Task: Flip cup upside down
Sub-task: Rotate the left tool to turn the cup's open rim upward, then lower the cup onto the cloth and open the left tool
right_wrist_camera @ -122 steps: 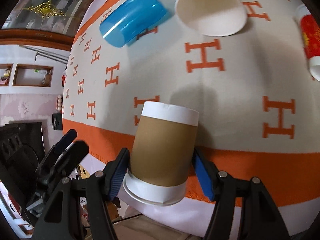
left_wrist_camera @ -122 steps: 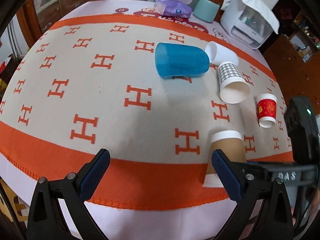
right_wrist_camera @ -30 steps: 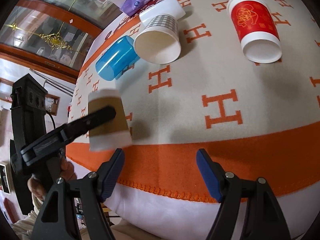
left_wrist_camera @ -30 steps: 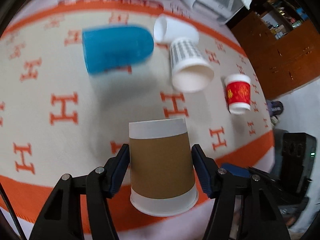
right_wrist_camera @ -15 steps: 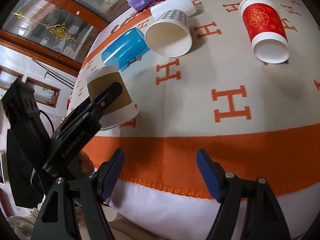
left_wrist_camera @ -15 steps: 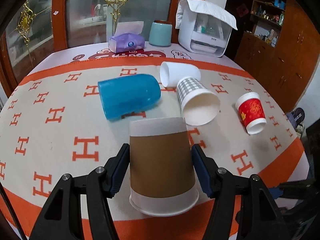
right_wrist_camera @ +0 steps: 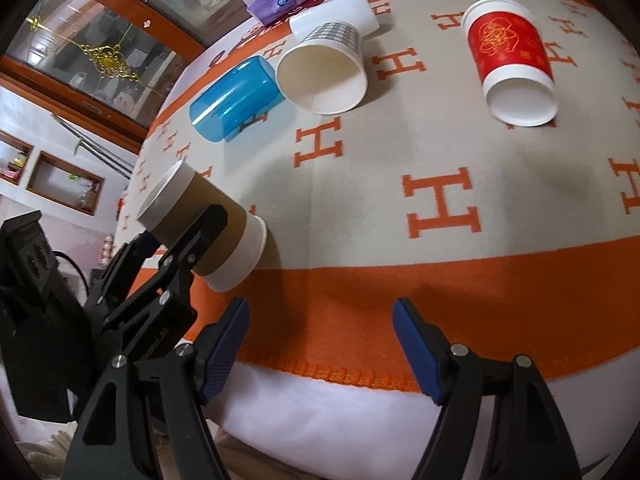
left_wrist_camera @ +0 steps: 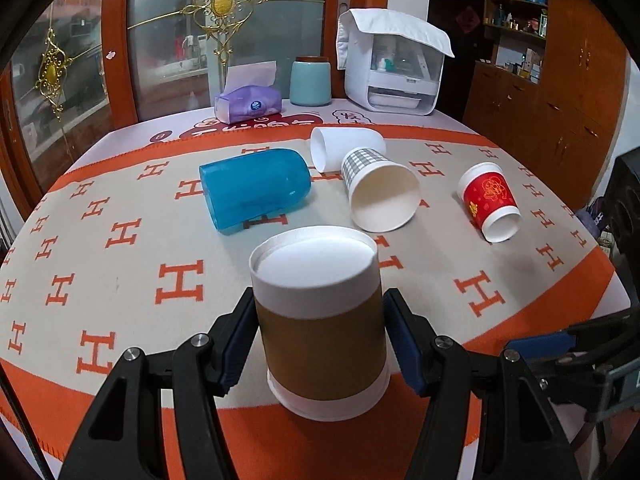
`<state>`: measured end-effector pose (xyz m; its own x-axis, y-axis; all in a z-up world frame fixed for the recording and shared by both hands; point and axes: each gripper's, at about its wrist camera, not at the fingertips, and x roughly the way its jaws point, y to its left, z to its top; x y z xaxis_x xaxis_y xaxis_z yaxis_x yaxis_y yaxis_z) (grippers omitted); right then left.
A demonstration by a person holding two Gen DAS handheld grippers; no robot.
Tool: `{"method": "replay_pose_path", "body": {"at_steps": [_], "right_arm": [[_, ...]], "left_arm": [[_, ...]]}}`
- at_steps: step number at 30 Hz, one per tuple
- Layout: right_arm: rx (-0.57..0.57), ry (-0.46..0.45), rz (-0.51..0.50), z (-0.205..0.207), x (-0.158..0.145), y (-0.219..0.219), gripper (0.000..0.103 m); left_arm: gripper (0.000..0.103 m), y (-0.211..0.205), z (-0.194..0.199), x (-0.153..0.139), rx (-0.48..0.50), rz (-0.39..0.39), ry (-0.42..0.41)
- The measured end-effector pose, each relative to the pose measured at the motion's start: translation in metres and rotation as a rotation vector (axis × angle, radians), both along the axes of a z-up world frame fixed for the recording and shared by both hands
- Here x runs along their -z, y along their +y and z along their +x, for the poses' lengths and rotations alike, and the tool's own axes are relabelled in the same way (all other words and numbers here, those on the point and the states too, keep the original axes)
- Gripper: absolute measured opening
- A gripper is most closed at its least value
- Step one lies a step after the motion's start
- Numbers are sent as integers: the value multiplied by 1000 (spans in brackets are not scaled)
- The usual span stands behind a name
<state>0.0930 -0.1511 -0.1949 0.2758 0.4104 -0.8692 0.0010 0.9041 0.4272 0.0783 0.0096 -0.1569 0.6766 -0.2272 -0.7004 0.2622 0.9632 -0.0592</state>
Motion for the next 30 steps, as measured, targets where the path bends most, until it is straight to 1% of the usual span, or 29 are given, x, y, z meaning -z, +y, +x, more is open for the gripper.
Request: {"method": "replay_pose_path", "body": {"at_steps": [4,11,14,16,18,26,28,30], "right_arm": [[-6,0,-6,-3,1,1,74],[2,-5,-28,-9,-1,0,74],[4,-7,-34,-11,-1,0,74],[5,-8,-37,-13,-1,0,74],[7,-11,-39,-14,-2,0,74],[5,-21,-39,-26,-4,-1,74],[2,-21,-40,-29,-4,0,74],[-1,-20,-39,-33,-4,0,74]], "left_arm": [[61,-2,-5,2,10,9,-1],[61,-8,-11,4,22,47,-18],[62,-9,-13,3,25,48,-20],[67,-9,-14,3,29,41,-18],[76,-9,-16,1,25,38,-28],[78,-9,-27,-5,29,46,-41],[80,-8,-29,-7,26,47,-42],[84,-6,-34,-8,15,46,-46]]}}
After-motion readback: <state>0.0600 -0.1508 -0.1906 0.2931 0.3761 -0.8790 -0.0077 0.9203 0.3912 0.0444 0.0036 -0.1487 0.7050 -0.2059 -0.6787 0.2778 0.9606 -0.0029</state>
